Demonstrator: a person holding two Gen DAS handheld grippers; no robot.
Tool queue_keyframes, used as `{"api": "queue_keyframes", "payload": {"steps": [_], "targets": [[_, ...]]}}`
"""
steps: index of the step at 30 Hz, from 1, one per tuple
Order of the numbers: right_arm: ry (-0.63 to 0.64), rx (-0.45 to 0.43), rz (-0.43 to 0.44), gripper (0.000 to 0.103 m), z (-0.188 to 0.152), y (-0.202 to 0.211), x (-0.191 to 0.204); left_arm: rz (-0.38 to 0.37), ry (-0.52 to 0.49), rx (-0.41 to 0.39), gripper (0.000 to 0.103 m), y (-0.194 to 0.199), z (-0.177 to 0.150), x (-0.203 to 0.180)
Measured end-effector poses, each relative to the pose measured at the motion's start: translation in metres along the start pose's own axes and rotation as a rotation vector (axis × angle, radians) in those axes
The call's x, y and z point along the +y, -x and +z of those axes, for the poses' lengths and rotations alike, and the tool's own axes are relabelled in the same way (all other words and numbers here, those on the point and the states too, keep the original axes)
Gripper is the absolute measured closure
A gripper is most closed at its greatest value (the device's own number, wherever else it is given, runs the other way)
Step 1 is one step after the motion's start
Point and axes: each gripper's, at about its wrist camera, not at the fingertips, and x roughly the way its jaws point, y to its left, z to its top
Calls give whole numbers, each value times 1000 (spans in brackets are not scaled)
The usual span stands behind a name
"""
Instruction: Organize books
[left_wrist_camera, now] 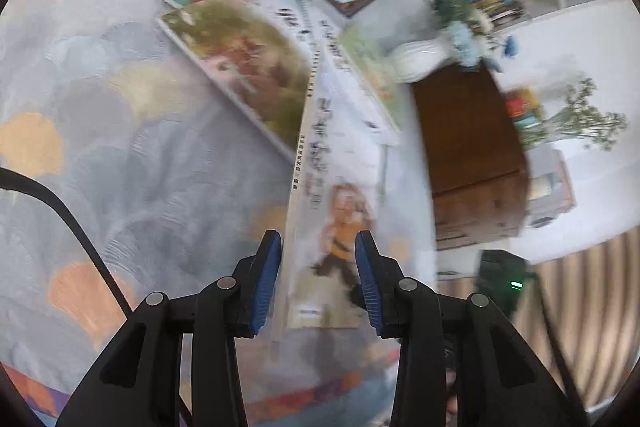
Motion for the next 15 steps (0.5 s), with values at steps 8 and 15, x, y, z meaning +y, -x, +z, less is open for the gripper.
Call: {"api": "queue_keyframes", "payload": {"steps": [8, 15], "targets": [[-77, -32, 70, 72, -6, 5, -13, -106, 72, 79, 71, -14, -6, 5], [-169, -16, 146, 72, -9, 7, -25, -32, 130, 66, 85, -25, -15, 7]]}}
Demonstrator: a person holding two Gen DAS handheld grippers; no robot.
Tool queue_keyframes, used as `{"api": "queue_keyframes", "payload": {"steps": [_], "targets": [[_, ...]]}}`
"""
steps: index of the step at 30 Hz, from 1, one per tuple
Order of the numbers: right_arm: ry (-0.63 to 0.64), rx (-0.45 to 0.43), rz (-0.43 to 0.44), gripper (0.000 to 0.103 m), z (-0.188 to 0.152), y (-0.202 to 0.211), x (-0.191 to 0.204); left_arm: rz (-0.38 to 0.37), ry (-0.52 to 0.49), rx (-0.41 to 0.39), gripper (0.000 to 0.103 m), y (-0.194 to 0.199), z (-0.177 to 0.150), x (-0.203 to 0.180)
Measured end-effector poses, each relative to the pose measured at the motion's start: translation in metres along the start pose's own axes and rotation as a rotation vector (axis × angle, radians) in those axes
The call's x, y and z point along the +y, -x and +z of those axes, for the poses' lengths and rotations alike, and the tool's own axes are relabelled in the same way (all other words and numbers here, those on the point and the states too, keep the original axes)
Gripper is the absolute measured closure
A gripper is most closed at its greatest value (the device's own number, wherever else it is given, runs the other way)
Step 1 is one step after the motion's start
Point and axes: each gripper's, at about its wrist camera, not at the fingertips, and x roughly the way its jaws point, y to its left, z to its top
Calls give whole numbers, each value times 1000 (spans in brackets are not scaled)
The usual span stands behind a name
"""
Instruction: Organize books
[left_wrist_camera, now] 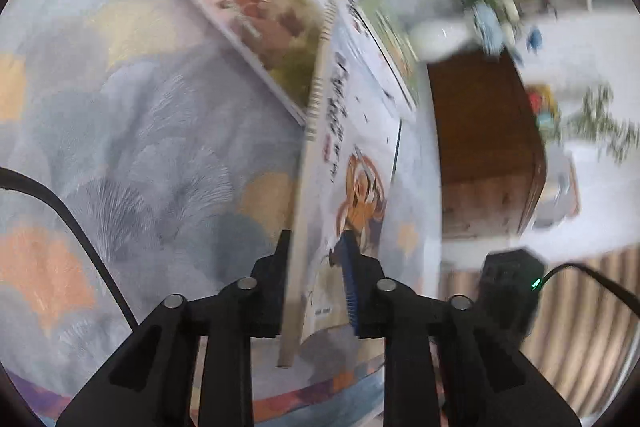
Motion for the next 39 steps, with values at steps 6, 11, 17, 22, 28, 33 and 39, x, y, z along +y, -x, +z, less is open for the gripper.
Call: {"api": "queue_keyframes", "payload": {"steps": [6, 11, 17, 22, 28, 33, 39], "targets": [[-117, 74, 126, 69, -10, 11, -18, -192, 154, 20, 86, 10, 6, 7], [-249, 74, 282, 55, -18, 11, -36, -300, 233, 59, 86, 4, 7, -1], [-384, 90, 433, 43, -27, 6, -59, -361, 315, 97, 86, -1, 10, 0], [-463, 83, 550, 43, -28, 0, -67, -400, 362, 139, 86, -6, 11, 4], [-384, 33, 491, 71, -19, 9, -52, -303, 314, 123, 86, 0, 14, 5], [-113, -33, 218, 76, -13, 29, -12, -109, 131, 109, 86, 5, 15, -8], [53, -66, 108, 77, -17, 40, 25, 151, -192, 53, 86, 13, 7, -51]]}}
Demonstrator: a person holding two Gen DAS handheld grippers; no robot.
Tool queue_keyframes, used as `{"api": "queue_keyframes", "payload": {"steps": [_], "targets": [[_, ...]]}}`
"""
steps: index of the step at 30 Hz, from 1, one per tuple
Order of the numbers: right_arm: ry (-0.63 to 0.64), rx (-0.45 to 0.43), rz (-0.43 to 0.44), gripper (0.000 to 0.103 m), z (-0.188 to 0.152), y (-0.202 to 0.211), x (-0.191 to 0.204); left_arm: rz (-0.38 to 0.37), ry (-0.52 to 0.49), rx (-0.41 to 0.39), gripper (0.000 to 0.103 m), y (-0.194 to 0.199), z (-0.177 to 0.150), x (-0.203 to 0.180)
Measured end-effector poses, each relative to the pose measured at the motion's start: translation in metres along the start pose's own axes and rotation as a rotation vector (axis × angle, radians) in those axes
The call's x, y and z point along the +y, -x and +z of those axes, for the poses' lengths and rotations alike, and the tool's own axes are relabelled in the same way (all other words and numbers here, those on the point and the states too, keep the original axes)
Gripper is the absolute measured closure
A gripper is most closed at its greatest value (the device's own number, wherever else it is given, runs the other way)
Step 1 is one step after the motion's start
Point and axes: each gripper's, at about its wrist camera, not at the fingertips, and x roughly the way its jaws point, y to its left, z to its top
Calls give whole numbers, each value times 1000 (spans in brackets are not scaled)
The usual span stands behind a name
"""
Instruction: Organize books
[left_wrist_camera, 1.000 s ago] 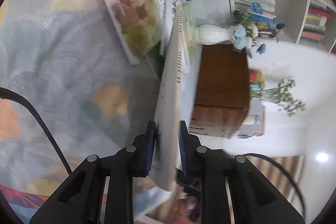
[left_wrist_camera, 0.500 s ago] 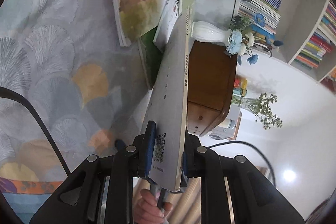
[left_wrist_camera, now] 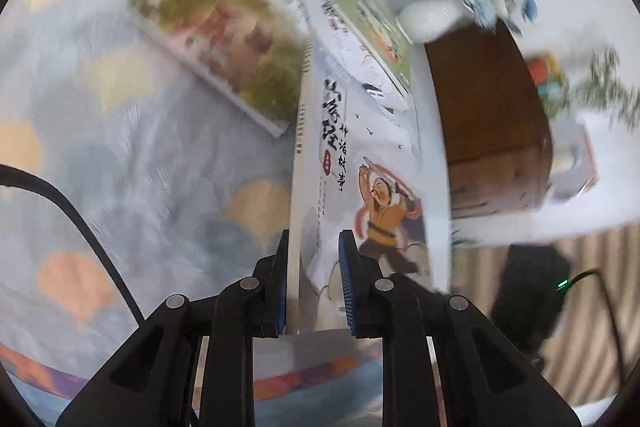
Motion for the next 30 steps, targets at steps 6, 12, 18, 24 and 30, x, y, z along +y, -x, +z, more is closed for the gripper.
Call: {"api": "queue_keyframes", "payload": {"steps": [6, 12, 18, 24, 30], "targets": [[183, 11, -122, 77, -14, 3, 33, 28, -138, -14, 86, 12, -5, -14], [264, -13, -174, 77, -24, 14, 75, -41, -254, -32, 86, 38, 5, -17], [305, -65, -183, 77, -11, 2, 137, -98, -245, -102, 86, 87, 32, 10], [392, -94, -133, 77, 17, -47, 213, -95, -188, -215, 86, 152, 71, 74], [513, -97, -56, 77, 51, -120, 294, -22, -154, -327, 86, 216, 114, 145]]}}
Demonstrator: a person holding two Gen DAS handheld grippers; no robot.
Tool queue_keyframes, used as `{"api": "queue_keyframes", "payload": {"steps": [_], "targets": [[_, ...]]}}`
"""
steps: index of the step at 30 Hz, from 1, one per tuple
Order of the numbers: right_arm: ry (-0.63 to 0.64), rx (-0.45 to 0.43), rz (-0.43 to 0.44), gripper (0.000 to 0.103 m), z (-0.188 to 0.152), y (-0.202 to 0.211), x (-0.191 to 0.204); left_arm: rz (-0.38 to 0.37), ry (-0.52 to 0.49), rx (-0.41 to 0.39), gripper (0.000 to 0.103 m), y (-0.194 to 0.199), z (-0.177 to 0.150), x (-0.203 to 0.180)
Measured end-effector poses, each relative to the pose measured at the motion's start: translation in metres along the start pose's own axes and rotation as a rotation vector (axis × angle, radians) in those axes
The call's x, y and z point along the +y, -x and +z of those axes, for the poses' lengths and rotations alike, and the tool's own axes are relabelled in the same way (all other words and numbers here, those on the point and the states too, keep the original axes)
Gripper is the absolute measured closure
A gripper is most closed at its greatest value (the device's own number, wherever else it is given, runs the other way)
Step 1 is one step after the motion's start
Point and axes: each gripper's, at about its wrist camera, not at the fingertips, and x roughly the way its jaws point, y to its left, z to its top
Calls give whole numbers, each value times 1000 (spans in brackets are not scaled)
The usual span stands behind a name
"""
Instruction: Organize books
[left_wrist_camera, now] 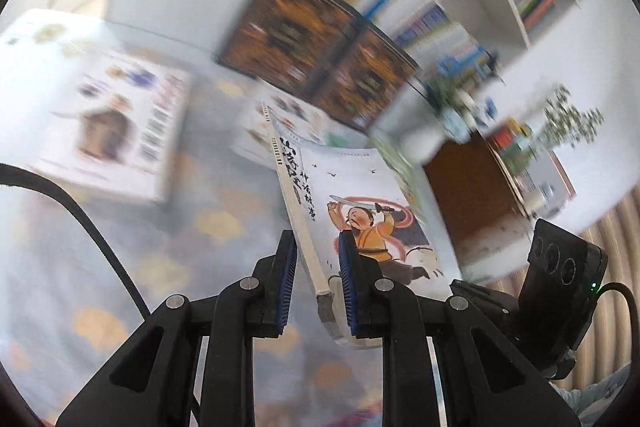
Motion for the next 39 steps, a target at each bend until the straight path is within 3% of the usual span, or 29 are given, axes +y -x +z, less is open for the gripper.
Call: {"api": "queue_keyframes", "payload": {"steps": [8, 16, 28, 35, 39], "targets": [[-46, 93, 142, 77, 58, -118, 40, 105, 82, -44, 86, 22, 38, 112], [-53, 153, 116, 76, 98, -186, 51, 86, 186, -36, 86, 2, 60, 189], [-127, 224, 92, 75, 116, -234, 33, 68, 247, -22, 86, -19, 66, 226], [-180, 284, 71, 75, 106, -243, 25, 111, 296, -27, 86, -7, 57, 241], [-226, 316, 124, 75, 94, -229, 16, 127, 286, -10, 85, 7, 44, 239]]}}
